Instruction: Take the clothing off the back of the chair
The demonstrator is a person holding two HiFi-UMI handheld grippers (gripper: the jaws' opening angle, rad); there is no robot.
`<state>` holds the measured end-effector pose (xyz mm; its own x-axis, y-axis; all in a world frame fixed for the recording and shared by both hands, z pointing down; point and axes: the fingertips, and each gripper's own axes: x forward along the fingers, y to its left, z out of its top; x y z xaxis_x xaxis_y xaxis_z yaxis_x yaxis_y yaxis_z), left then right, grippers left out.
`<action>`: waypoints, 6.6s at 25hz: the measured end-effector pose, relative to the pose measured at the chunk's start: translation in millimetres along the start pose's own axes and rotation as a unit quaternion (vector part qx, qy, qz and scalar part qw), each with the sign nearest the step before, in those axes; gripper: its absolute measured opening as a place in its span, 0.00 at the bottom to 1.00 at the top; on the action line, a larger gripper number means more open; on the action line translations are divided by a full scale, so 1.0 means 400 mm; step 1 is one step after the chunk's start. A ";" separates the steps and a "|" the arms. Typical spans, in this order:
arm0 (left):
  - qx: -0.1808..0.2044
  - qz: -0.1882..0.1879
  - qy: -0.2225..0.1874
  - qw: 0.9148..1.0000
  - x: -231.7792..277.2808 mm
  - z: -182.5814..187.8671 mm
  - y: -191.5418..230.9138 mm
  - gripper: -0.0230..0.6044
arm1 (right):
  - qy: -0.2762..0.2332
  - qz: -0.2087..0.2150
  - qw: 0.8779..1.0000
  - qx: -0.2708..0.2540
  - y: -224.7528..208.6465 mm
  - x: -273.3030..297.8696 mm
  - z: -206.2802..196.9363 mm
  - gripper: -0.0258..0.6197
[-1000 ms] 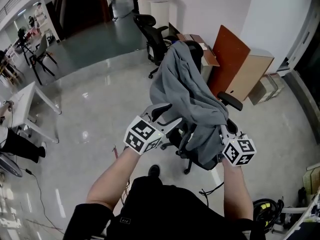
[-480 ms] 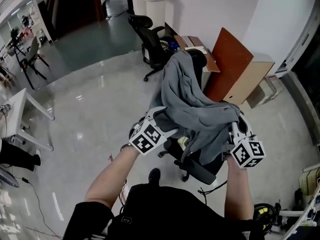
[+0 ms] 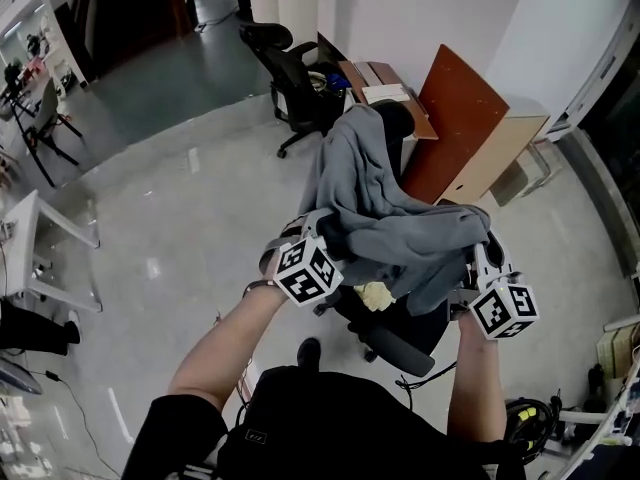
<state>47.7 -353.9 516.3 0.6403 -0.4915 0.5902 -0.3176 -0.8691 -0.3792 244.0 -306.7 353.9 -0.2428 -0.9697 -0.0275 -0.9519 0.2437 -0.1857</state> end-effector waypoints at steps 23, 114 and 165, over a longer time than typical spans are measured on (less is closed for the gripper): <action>0.097 0.050 -0.022 0.994 -0.070 0.083 -0.029 0.61 | 0.010 -0.012 0.999 0.030 -0.052 -0.128 -0.048 0.12; -0.227 -0.004 -0.314 0.922 -0.858 0.198 -0.632 0.07 | 0.001 0.005 1.000 0.029 0.452 -1.027 -0.061 0.12; -0.248 0.092 -0.247 0.932 -0.750 0.230 -0.637 0.07 | 0.006 0.068 0.998 -0.016 0.394 -0.999 -0.020 0.12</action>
<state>0.9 20.3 370.3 0.7479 -0.6562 0.1000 -0.6600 -0.7512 0.0063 189.3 119.2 343.5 -0.3722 -0.9274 -0.0388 -0.9155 0.3736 -0.1494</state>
